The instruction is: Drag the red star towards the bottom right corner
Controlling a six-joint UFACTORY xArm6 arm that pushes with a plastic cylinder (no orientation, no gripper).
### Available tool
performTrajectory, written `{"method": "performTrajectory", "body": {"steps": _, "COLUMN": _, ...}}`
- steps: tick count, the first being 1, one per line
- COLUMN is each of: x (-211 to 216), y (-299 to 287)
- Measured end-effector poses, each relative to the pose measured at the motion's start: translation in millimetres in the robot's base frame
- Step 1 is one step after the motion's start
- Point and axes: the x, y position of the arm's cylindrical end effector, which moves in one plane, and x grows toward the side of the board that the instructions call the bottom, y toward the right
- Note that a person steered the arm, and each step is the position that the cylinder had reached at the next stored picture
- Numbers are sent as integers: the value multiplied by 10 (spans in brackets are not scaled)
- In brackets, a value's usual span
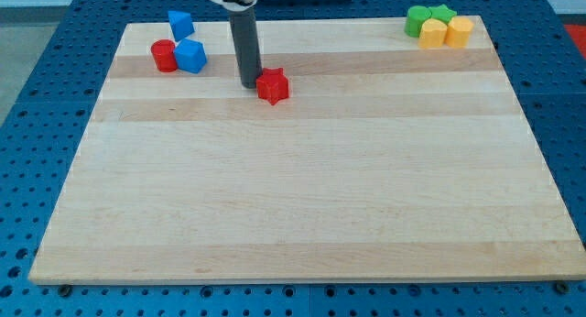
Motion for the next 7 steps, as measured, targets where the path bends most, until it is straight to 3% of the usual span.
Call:
{"method": "performTrajectory", "body": {"steps": 1, "x": -11, "y": 480}}
{"method": "performTrajectory", "body": {"steps": 3, "x": 511, "y": 1880}}
{"method": "performTrajectory", "body": {"steps": 4, "x": 458, "y": 1944}}
{"method": "performTrajectory", "body": {"steps": 5, "x": -59, "y": 1596}}
{"method": "performTrajectory", "body": {"steps": 6, "x": -310, "y": 1049}}
{"method": "performTrajectory", "body": {"steps": 7, "x": -47, "y": 740}}
